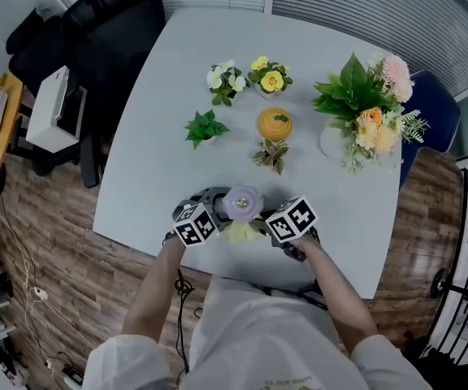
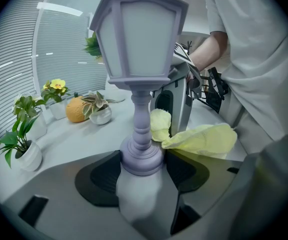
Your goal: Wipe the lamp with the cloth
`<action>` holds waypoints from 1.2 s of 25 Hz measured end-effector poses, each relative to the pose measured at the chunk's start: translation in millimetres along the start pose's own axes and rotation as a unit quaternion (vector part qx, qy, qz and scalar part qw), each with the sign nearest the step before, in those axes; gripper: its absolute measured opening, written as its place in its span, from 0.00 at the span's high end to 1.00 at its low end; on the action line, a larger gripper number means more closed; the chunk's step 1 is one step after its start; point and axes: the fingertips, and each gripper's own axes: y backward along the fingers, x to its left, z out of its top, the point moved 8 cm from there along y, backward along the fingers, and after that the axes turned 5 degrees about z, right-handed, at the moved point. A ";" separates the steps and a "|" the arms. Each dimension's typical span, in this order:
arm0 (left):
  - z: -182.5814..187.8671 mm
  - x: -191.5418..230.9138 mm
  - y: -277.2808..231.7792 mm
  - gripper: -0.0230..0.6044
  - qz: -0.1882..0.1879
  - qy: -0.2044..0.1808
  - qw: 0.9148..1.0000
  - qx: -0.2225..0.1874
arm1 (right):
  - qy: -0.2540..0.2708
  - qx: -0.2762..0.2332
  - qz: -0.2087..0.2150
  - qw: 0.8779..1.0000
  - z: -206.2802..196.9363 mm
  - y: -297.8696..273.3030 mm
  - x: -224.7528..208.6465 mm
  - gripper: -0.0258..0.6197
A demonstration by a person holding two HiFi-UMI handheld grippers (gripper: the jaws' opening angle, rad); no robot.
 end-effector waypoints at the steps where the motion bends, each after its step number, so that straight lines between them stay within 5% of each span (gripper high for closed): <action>1: 0.0 0.1 0.1 0.51 0.000 0.000 1.000 0.000 | 0.000 0.001 0.002 1.000 0.2 -1.4 1.3 0.88; 16: -0.3 0.4 -0.5 0.51 0.002 -0.001 1.000 0.000 | 0.002 0.019 0.009 1.000 2.0 -3.9 0.4 0.88; 30: 0.3 -0.1 0.3 0.51 0.003 -0.004 1.000 -0.003 | -0.010 -0.004 -0.048 0.999 7.1 18.0 -14.9 0.88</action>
